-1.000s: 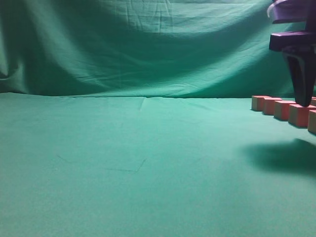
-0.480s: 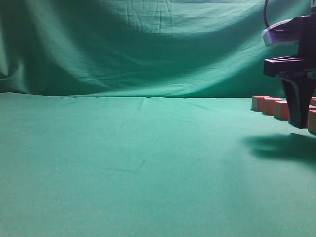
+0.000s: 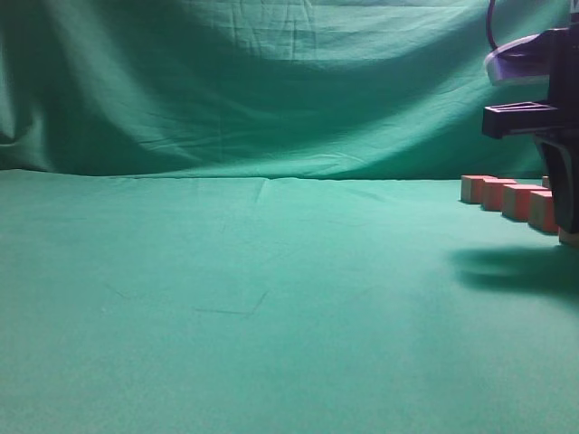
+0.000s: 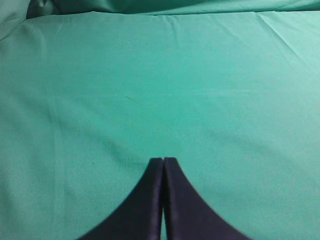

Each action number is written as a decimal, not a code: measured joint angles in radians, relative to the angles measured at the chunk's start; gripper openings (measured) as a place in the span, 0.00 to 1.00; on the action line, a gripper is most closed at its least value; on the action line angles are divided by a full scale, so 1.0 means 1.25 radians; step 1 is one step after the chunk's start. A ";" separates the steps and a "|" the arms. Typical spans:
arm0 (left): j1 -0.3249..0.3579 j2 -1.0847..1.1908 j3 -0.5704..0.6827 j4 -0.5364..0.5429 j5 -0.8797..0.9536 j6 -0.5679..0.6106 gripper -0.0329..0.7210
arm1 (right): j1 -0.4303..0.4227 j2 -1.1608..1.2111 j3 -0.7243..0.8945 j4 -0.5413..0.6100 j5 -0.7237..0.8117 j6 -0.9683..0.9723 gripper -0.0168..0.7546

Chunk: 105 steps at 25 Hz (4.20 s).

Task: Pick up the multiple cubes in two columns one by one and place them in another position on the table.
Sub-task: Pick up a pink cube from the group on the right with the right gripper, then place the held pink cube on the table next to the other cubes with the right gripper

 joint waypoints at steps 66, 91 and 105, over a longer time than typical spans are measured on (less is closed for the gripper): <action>0.000 0.000 0.000 0.000 0.000 0.000 0.04 | 0.197 0.333 -0.585 0.046 0.236 -0.360 0.37; 0.000 0.000 0.000 0.000 0.000 0.000 0.04 | 0.195 0.333 -0.585 0.106 0.233 -0.378 0.37; 0.000 0.000 0.000 0.000 0.000 0.000 0.04 | 0.195 0.334 -0.585 0.106 0.232 -0.396 0.37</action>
